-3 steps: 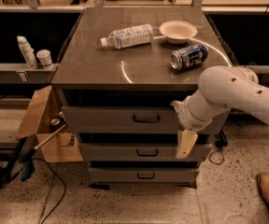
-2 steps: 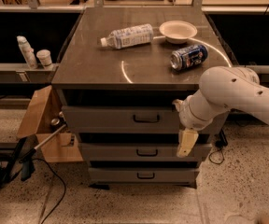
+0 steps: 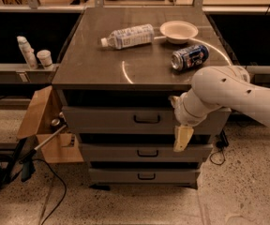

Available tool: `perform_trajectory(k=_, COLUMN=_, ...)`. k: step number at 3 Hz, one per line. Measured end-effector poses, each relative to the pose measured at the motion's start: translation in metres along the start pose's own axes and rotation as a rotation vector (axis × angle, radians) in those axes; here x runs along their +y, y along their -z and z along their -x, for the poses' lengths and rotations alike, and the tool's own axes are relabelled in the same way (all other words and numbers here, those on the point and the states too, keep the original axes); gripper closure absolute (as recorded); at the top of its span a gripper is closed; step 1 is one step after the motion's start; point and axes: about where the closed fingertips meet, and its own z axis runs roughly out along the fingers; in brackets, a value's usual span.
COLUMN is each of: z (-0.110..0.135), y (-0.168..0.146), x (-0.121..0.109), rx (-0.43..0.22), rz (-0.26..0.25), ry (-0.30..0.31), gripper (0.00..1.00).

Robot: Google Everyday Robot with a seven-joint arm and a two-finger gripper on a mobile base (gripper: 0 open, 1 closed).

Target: Open top drawer

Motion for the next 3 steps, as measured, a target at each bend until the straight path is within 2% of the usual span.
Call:
perform_trajectory(k=1, z=-0.0041, y=-0.0199, x=-0.0091, rx=-0.003, rz=0.097, ry=-0.033, gripper=0.0)
perform_trajectory(k=2, z=-0.0094, y=-0.0214, x=-0.0044, rx=-0.02, rz=0.239, ry=-0.085, gripper=0.0)
perform_trajectory(k=3, z=-0.0115, y=-0.0201, x=0.0007, rx=-0.02, rz=0.249, ry=-0.091, gripper=0.0)
